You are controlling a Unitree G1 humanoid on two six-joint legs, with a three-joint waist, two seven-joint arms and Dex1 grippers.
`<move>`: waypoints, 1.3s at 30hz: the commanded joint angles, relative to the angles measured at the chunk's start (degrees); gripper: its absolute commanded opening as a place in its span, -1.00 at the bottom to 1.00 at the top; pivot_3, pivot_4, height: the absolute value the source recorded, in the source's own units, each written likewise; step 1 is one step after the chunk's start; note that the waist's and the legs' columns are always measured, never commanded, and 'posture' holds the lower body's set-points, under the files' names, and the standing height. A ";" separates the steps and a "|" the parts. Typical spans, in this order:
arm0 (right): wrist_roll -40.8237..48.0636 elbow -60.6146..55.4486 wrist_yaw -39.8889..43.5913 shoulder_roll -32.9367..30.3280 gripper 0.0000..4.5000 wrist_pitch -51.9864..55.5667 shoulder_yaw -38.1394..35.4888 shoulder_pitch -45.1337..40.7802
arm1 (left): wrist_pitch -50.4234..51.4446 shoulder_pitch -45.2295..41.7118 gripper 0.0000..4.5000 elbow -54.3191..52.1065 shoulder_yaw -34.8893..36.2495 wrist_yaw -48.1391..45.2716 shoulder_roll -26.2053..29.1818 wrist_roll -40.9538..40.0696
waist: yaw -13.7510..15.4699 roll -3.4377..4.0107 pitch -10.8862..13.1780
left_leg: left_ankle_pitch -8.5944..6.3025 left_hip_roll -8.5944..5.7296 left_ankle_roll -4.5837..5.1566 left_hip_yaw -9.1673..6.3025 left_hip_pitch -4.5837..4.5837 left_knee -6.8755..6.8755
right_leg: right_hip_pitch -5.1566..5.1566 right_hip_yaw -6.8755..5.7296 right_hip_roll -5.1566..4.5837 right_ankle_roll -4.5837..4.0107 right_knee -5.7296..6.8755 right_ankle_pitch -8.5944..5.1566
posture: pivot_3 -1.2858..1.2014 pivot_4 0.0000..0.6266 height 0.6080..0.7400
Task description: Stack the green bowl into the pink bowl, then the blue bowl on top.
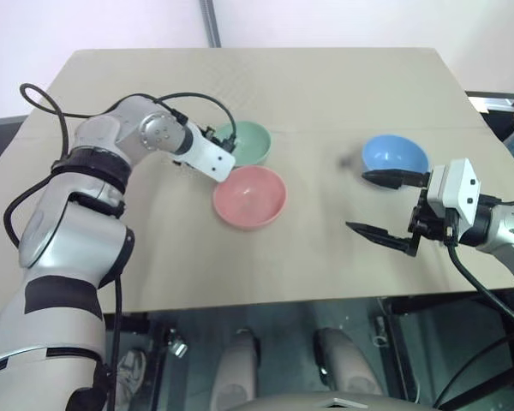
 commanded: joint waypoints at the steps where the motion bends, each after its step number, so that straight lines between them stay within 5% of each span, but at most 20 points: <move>1: 0.74 -2.61 -0.93 -0.71 1.00 0.08 -2.49 0.36 | -2.19 -2.78 -0.69 2.05 -0.09 1.98 0.07 0.87 | 0.04 0.00 0.00 | 0.00 0.00 0.00 0.00 0.00 0.00 | 0.00 0.00 0.00 0.00 0.01 0.00 | 0.03 -0.52 0.80; 3: 0.71 -2.64 -1.08 -0.69 1.00 0.20 -2.55 0.34 | -3.04 -3.01 -0.98 2.71 0.14 2.25 0.02 0.53 | 0.06 0.00 0.00 | 0.00 0.00 0.00 0.00 0.01 0.00 | 0.00 -0.01 0.00 0.00 0.02 0.00 | 0.03 -0.52 0.80; 10: -0.01 -1.67 -0.90 -0.56 1.00 -0.60 -2.11 -0.50 | -7.42 -2.78 -0.98 -1.25 6.50 -5.67 5.32 -9.04 | -0.06 -0.01 0.02 | 0.00 0.01 0.00 0.00 0.00 0.00 | -0.01 0.00 0.00 0.00 0.03 0.00 | 0.03 -0.52 0.80; 12: -0.05 -1.63 -0.88 -0.56 1.00 -0.76 -2.41 -0.23 | -4.80 -0.16 -0.98 -8.35 11.22 -15.65 7.63 -20.31 | -0.26 0.00 0.03 | 0.00 0.01 0.00 0.00 0.01 -0.02 | -0.01 -0.01 0.00 0.00 0.03 0.00 | 0.03 -0.52 0.80; 16: -0.53 -0.83 -0.92 -0.23 1.00 -1.16 -2.18 -0.19 | 8.00 15.03 -0.98 -39.04 14.94 -33.14 17.73 -42.75 | -0.84 0.09 0.07 | 0.00 0.03 -0.01 0.02 0.05 -0.04 | 0.03 -0.01 -0.05 -0.01 0.05 -0.01 | 0.03 -0.52 0.80; 21: -1.08 0.86 -0.41 0.15 1.00 -1.92 -1.19 -1.27 | 17.14 22.37 -0.98 -55.03 16.78 -36.13 18.33 -47.53 | -0.15 0.08 0.09 | 0.01 0.09 -0.01 -0.06 0.05 0.08 | 0.06 -0.18 -0.02 -0.02 0.17 0.00 | 0.03 -0.52 0.80; 25: -1.34 1.51 -0.69 0.42 1.00 -2.11 -0.94 -2.16 | 19.43 23.90 -0.51 -57.31 16.75 -35.45 15.92 -46.42 | 0.17 0.09 0.08 | 0.01 0.09 0.00 -0.04 0.13 0.43 | 0.27 -0.15 0.02 0.24 0.16 -0.15 | 0.03 -0.52 0.80; 28: -1.22 1.39 -0.50 0.17 1.00 -1.99 -1.48 -1.71 | 19.72 24.68 0.05 -58.36 17.87 -34.73 15.73 -45.30 | 0.25 0.09 0.08 | 0.01 0.09 0.00 -0.03 0.11 0.59 | 0.29 -0.14 0.04 0.25 0.20 -0.14 | 0.03 -0.52 0.80; 33: -2.82 3.63 -0.92 0.72 1.00 -3.16 -0.93 -1.94 | 26.94 26.78 0.05 -62.08 22.17 -35.03 19.95 -46.92 | 0.11 0.10 0.09 | 0.00 0.10 0.01 -0.04 0.08 0.57 | 0.25 -0.13 0.06 0.22 0.24 -0.13 | 0.03 -0.52 0.80; 39: -9.23 10.45 -2.02 1.62 1.00 -6.16 2.17 -3.91 | 54.52 32.79 0.05 -72.63 33.85 -27.14 21.12 -58.37 | 0.20 0.10 0.09 | 0.00 0.10 0.01 -0.03 0.07 0.57 | 0.25 -0.13 0.05 0.25 0.22 -0.15 | 0.03 -0.52 0.80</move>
